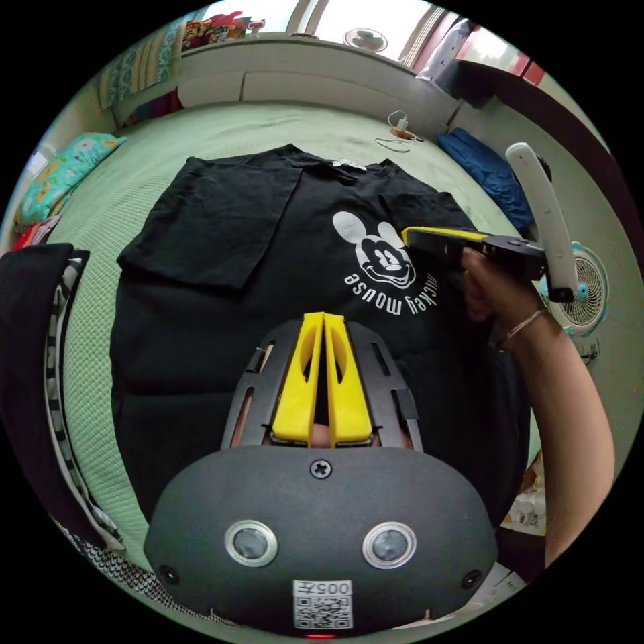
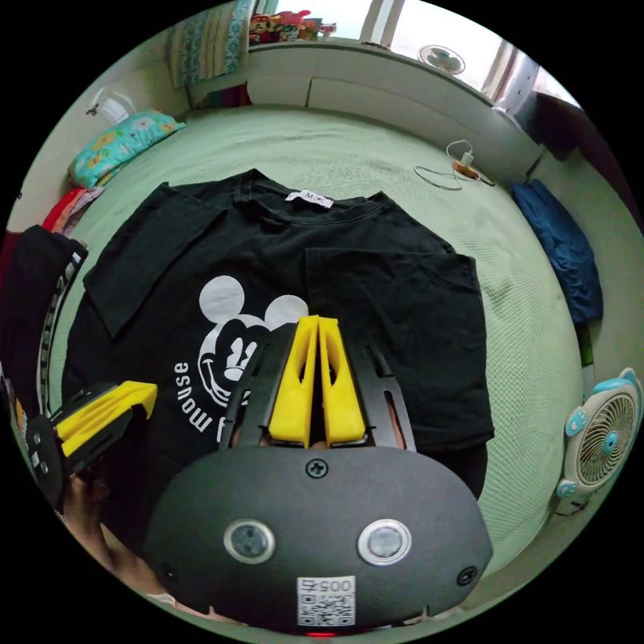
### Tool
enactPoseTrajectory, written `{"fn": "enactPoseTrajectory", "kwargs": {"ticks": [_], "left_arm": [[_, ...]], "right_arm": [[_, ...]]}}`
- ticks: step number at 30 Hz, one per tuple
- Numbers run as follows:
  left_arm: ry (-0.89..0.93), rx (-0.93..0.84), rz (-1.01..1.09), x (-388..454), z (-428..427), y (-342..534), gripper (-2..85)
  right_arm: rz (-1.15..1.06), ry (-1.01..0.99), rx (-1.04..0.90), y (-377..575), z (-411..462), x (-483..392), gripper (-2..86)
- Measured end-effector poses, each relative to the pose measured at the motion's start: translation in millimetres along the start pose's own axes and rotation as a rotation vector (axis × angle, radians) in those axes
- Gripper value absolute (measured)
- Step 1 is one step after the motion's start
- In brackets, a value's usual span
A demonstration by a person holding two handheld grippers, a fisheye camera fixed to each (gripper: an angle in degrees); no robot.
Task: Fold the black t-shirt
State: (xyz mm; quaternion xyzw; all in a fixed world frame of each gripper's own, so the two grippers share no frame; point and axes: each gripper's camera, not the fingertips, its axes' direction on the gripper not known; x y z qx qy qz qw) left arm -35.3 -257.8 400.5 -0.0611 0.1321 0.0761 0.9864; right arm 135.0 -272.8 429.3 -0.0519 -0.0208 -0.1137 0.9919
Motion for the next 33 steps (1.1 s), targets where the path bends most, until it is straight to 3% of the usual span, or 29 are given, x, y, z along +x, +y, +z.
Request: {"fn": "enactPoseTrajectory", "kwargs": {"ticks": [5,6,9,12,16,20,25,27,33], "left_arm": [[0.034,-0.025,0.062,-2,-16,-1,0.3],[0.037,0.044,0.075,-9,-35,0,0.5],[-0.120,0.260,0.115,-36,-92,-5,2.1],[-0.180,0.230,0.145,-71,-103,-46,6.6],[-0.215,0.146,0.134,-98,-83,-99,9.9],[-0.190,0.122,0.143,-100,-63,-122,10.2],[-0.244,-0.021,0.171,-100,-29,-130,6.7],[-0.274,-0.017,0.170,-97,-31,-125,5.7],[-0.414,0.062,0.154,-82,-68,-101,2.0]], "right_arm": [[-0.088,0.010,-0.049,-2,-13,-1,-0.3],[-0.109,-0.019,-0.056,-2,-19,1,0.0],[-0.184,-0.050,0.166,13,-73,22,0.8],[-0.211,0.008,0.292,18,-103,56,3.0],[-0.135,0.113,0.165,-12,-76,109,6.9],[-0.038,0.064,0.027,-37,-32,149,8.4],[0.085,0.033,-0.007,-50,-7,178,7.1],[0.131,-0.036,-0.042,-47,0,187,5.2],[0.055,0.068,-0.041,-33,-21,169,-0.8]]}}
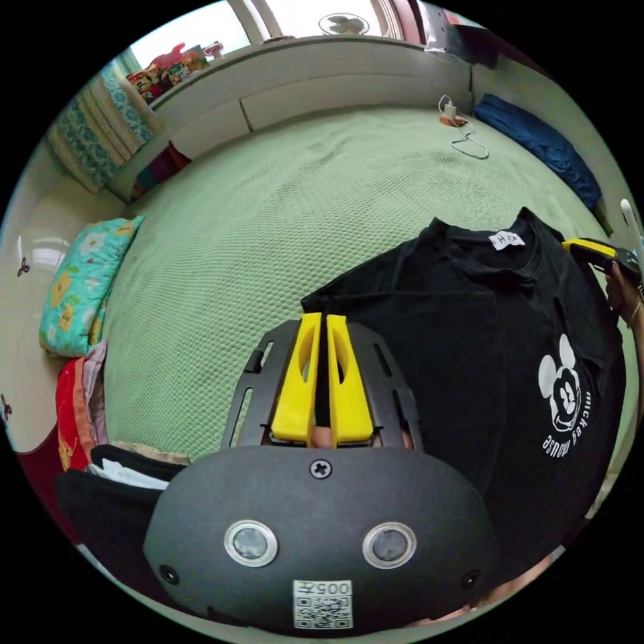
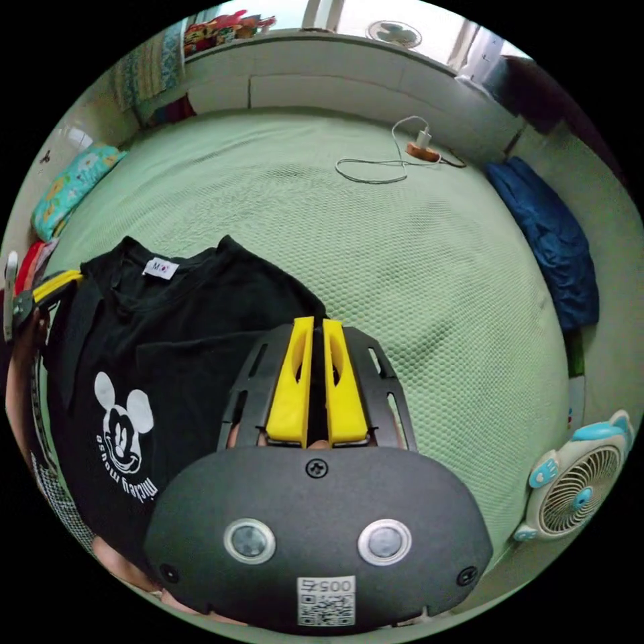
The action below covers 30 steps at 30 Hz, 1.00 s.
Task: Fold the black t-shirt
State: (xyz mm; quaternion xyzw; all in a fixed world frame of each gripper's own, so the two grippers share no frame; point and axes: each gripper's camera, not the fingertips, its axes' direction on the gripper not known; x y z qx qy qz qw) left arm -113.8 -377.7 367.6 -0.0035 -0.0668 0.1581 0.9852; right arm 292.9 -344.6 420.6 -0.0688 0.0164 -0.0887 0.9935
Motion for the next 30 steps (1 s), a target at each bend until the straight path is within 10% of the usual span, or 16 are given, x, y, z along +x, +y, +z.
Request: {"fn": "enactPoseTrajectory", "kwargs": {"ticks": [15,30], "left_arm": [[-0.030,0.172,-0.121,-68,-144,70,0.5],[0.192,0.128,-0.141,-46,-293,403,0.6]], "right_arm": [[0.048,0.084,0.266,34,-161,-15,-1.1],[-0.120,-0.116,0.261,365,-298,-54,-1.1]]}}
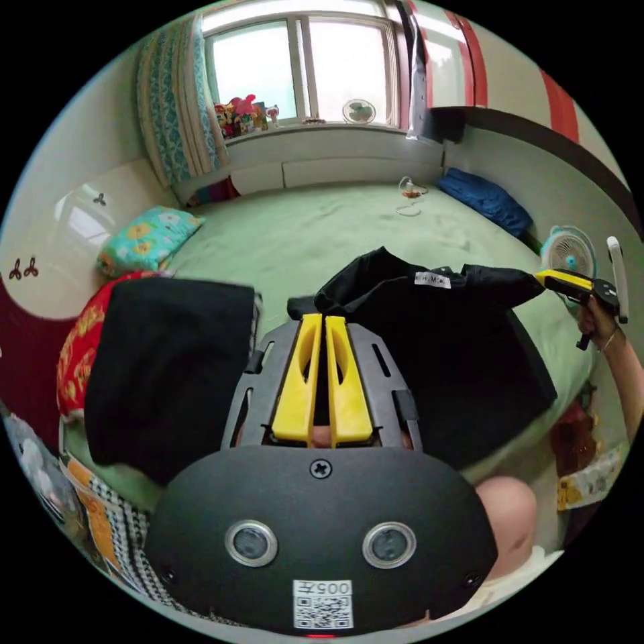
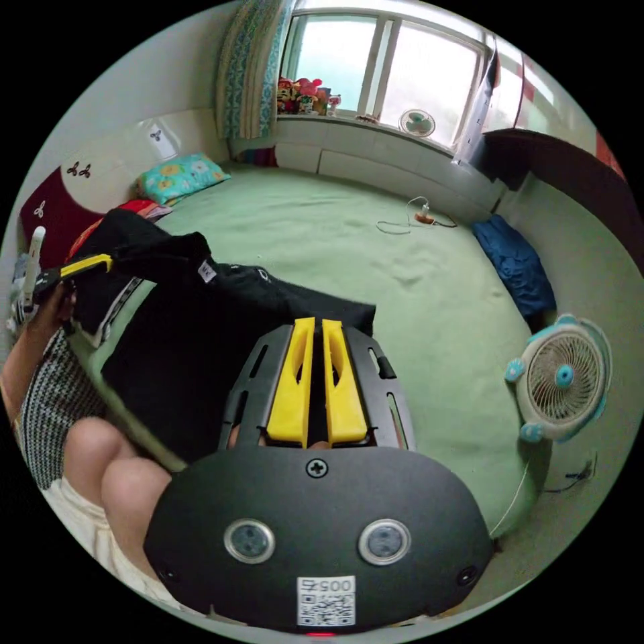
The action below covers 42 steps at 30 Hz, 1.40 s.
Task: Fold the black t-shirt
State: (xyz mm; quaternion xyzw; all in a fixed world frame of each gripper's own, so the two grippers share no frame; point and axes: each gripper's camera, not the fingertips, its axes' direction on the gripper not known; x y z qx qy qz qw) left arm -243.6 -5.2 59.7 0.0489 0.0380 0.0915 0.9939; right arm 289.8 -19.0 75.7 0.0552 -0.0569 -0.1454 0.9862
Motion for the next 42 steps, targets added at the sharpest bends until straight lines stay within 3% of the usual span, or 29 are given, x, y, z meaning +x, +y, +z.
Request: {"fn": "enactPoseTrajectory", "kwargs": {"ticks": [4,10,16,20,22,26,28,32,36,42], "left_arm": [[0.010,-0.142,-0.069,-4,17,78,1.0],[0.049,-0.137,-0.117,-16,-17,136,3.6],[0.057,-0.003,0.057,10,-63,127,11.1],[0.116,-0.045,0.119,26,-41,100,12.8],[0.168,-0.104,0.150,30,-23,91,11.5],[0.124,-0.165,0.186,35,-1,94,9.8],[0.080,-0.246,0.200,37,9,102,4.9],[0.131,-0.192,0.215,36,-14,123,1.3],[0.162,-0.110,0.282,38,-57,154,0.4],[0.163,-0.214,0.310,38,-54,204,0.5]], "right_arm": [[0.024,0.036,-0.100,87,2,-23,-0.7],[0.132,-0.008,-0.157,136,-8,-29,5.8],[-0.050,-0.104,-0.102,123,-62,-76,10.3],[-0.229,-0.103,-0.077,88,-59,-128,11.9],[-0.294,-0.076,-0.137,76,-41,-141,11.8],[-0.412,-0.076,-0.310,67,3,-151,9.7],[-0.436,-0.114,-0.359,69,13,-151,7.7],[-0.434,-0.082,-0.313,83,-12,-153,-0.1],[-0.466,-0.124,-0.181,109,-68,-157,-1.5],[-0.496,-0.081,-0.206,177,-88,-168,-1.6]]}}
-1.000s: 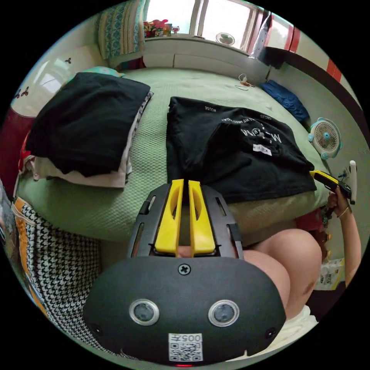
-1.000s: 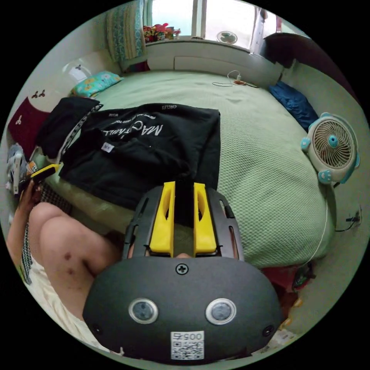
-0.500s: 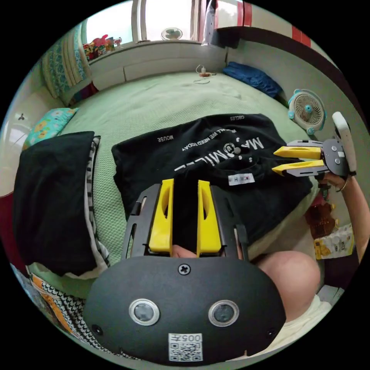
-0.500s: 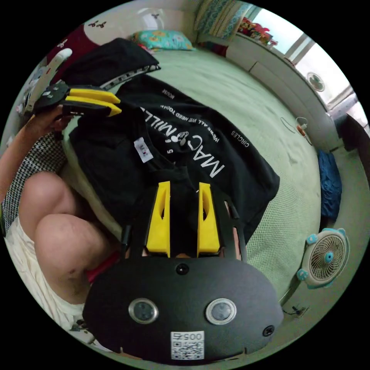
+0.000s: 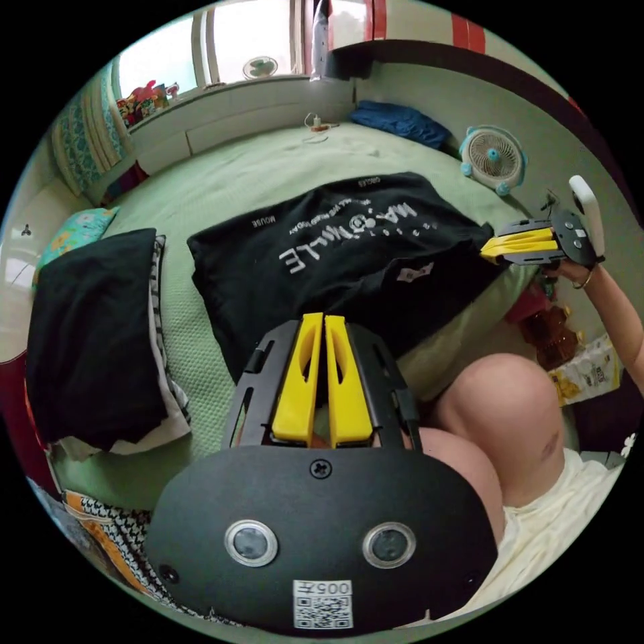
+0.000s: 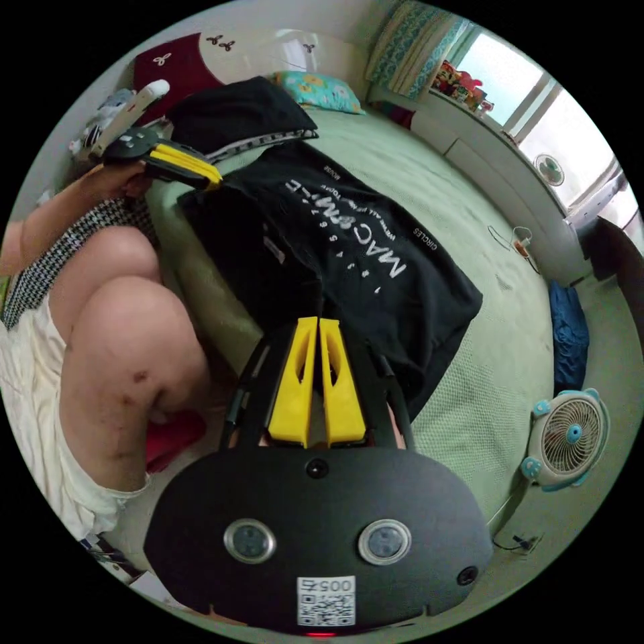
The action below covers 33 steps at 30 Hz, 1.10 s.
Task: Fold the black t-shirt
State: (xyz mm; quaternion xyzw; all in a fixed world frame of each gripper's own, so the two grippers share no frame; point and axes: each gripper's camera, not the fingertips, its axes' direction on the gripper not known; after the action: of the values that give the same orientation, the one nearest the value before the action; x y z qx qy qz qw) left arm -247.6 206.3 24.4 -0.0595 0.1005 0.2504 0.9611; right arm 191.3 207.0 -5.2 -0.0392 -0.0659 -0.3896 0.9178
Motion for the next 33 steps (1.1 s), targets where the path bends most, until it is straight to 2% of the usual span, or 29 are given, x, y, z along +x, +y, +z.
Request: {"fn": "enactPoseTrajectory", "kwargs": {"ticks": [2,5,9,15,22,26,29,33], "left_arm": [[-0.005,-0.052,-0.034,0,5,15,0.8],[-0.054,-0.060,-0.073,0,-5,39,1.7],[-0.091,-0.019,-0.196,-15,-25,55,7.6],[0.022,-0.024,-0.338,-25,-10,54,9.7],[0.015,-0.024,-0.405,-12,6,57,9.0],[0.003,-0.008,-0.394,-4,1,57,6.7],[-0.001,0.019,-0.370,1,-12,58,5.1],[-0.009,0.062,-0.353,-1,-42,63,4.5]], "right_arm": [[0.009,0.009,-0.088,19,14,-11,-1.4],[0.065,0.004,-0.070,38,1,-12,-0.4],[0.125,0.005,-0.006,49,-29,-3,3.0],[0.397,0.111,0.023,69,-45,39,6.4],[0.637,0.021,0.007,124,-29,78,7.3],[0.632,0.003,0.003,123,-12,84,5.6],[0.627,-0.011,0.021,126,-13,90,-0.3],[0.570,0.059,0.057,139,-37,92,-1.2]]}}
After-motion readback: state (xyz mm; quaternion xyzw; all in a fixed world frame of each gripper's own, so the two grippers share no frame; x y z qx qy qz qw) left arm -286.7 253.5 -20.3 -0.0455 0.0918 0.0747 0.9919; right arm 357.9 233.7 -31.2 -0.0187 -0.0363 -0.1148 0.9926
